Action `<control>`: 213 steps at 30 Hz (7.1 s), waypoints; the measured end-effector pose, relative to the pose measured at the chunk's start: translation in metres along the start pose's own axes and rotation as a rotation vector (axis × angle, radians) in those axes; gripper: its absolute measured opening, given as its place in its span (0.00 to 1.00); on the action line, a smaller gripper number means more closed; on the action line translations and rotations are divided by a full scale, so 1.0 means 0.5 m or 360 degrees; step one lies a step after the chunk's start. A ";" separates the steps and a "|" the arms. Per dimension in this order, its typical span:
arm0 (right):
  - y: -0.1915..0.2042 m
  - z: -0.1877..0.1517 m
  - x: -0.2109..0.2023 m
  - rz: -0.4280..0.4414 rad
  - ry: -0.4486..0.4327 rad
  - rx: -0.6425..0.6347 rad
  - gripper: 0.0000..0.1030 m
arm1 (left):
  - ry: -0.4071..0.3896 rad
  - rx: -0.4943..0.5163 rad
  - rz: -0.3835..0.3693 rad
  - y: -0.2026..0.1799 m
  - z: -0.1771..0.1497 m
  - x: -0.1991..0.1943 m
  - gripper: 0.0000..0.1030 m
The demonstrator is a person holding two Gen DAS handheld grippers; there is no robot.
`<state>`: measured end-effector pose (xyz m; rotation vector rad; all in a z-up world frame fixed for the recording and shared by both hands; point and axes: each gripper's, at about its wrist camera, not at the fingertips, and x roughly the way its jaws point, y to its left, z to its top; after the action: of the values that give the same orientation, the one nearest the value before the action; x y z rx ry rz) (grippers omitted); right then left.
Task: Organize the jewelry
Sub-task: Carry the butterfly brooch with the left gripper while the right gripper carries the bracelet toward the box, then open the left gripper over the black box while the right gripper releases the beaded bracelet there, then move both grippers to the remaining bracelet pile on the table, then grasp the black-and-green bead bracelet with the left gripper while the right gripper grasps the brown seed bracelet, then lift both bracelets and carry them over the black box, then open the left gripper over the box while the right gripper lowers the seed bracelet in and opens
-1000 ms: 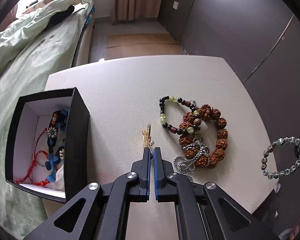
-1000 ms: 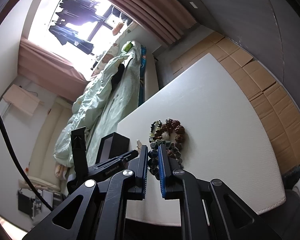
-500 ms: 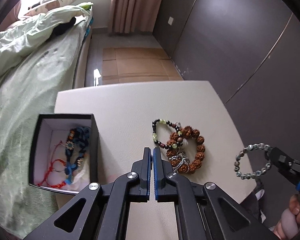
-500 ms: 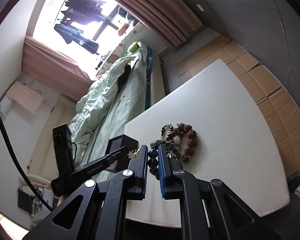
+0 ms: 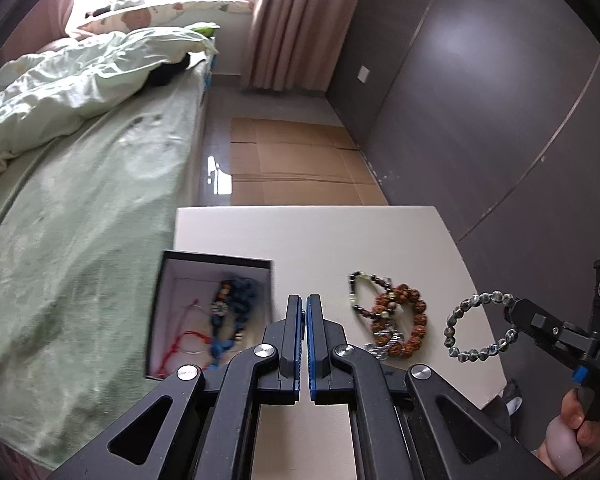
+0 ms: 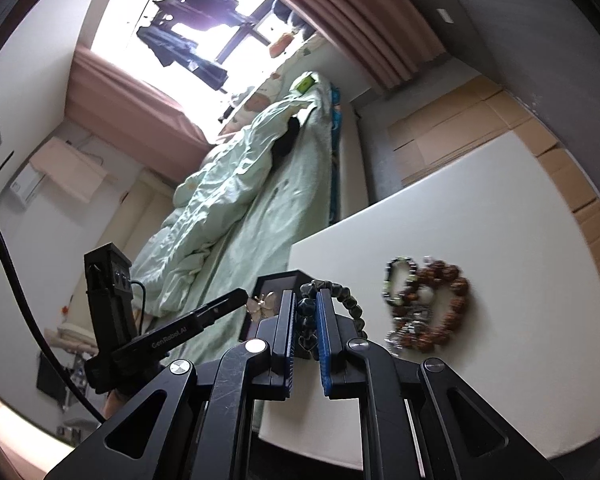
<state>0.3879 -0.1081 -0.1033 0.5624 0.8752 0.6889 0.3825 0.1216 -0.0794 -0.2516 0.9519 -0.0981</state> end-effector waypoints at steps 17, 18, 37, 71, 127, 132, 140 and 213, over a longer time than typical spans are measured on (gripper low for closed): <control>0.098 -0.009 0.131 0.0039 0.0165 -0.0116 0.11 | 0.0064 -0.0237 -0.0041 0.137 -0.020 0.018 0.65; 0.105 -0.008 0.140 0.0044 0.0174 -0.0126 0.11 | 0.0050 -0.0244 -0.0046 0.142 -0.022 0.015 0.72; 0.183 0.016 0.303 0.0063 0.0349 -0.0210 0.27 | -0.0088 -0.0332 0.0013 0.226 -0.047 -0.062 0.93; -0.083 -0.001 -0.016 -0.0364 0.0053 0.0124 0.60 | -0.0062 0.0034 -0.0223 -0.035 -0.049 0.001 0.90; -0.193 0.022 0.137 -0.0582 0.0360 0.0053 0.37 | 0.0131 0.0358 -0.0224 -0.125 -0.007 0.168 0.10; -0.170 0.032 0.184 -0.0750 0.0460 -0.0113 0.37 | 0.0071 0.0321 -0.0223 -0.107 -0.003 0.128 0.10; -0.134 0.023 0.255 -0.1065 0.0598 -0.0456 0.20 | -0.0014 0.0245 -0.0196 -0.063 0.003 0.069 0.10; 0.565 0.132 -0.021 -0.0556 -0.0175 -0.1170 0.19 | -0.0249 -0.0199 -0.0115 0.178 -0.054 -0.118 0.86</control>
<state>0.3514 0.0581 0.1321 -0.2076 0.5391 0.5977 0.3240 0.2143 -0.0701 -0.4039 0.7941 -0.0840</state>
